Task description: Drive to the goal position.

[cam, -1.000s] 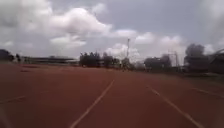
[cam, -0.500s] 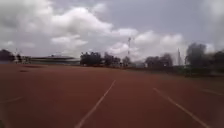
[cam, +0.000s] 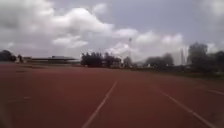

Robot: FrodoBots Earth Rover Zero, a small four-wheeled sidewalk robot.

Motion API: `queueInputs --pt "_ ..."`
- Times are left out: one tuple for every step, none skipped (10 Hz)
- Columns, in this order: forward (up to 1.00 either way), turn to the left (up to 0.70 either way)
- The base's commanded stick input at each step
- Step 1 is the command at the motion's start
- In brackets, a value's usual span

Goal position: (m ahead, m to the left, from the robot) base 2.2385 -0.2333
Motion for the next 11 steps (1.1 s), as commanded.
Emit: queueInputs --pt "0.70 0.00" --pt "0.70 0.00" --pt "0.70 0.00" --pt "0.70 0.00" --pt "0.70 0.00" --pt "0.70 0.00" --pt "0.70 0.00" --pt "0.70 0.00" --pt "0.70 0.00" --pt "0.70 0.00" --pt "0.70 0.00"
